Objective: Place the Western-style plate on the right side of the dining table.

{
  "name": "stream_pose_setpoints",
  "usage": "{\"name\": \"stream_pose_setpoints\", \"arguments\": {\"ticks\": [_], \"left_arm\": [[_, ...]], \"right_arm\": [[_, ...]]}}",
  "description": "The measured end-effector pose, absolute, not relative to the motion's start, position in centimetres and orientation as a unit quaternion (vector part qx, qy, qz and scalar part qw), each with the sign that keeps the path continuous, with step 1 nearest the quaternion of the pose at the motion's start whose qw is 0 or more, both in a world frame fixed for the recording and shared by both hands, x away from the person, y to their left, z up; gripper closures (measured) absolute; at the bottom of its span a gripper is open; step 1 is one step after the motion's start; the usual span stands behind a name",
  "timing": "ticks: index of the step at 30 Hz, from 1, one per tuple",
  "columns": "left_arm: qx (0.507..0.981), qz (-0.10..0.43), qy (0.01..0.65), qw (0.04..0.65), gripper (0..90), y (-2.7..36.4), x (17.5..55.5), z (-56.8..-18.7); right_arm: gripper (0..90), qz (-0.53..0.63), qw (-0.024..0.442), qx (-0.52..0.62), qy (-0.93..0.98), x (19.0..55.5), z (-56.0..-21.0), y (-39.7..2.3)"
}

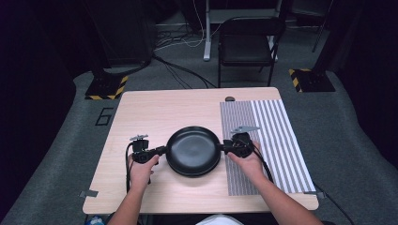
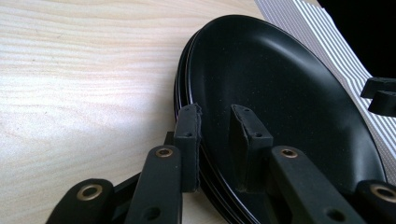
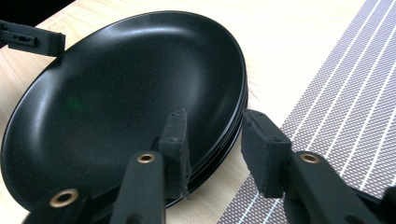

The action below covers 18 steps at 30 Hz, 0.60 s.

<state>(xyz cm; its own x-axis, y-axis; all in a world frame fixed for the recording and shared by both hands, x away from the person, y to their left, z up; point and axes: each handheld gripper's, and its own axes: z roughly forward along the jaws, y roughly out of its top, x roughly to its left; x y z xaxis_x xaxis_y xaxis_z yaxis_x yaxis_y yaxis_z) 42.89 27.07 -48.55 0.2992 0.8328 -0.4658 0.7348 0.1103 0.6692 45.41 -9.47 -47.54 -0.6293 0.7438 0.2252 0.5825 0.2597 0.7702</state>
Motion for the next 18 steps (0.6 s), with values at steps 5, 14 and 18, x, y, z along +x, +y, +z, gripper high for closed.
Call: {"name": "stream_pose_setpoints", "arguments": {"ticks": [5,14,18], "left_arm": [[0.664,0.045,0.592,0.455,72.9,27.1,43.1,-49.0],[0.659,0.039,0.595,0.459,73.4,27.2,43.1,-49.1],[0.653,0.034,0.598,0.464,73.7,27.2,43.1,-49.1]], "right_arm": [[59.4,0.439,0.076,0.431,0.785,45.6,-48.1,-9.4],[59.1,0.431,0.042,0.439,0.788,46.0,-49.0,-9.1],[59.2,0.43,0.033,0.443,0.786,46.1,-49.2,-9.2]]}}
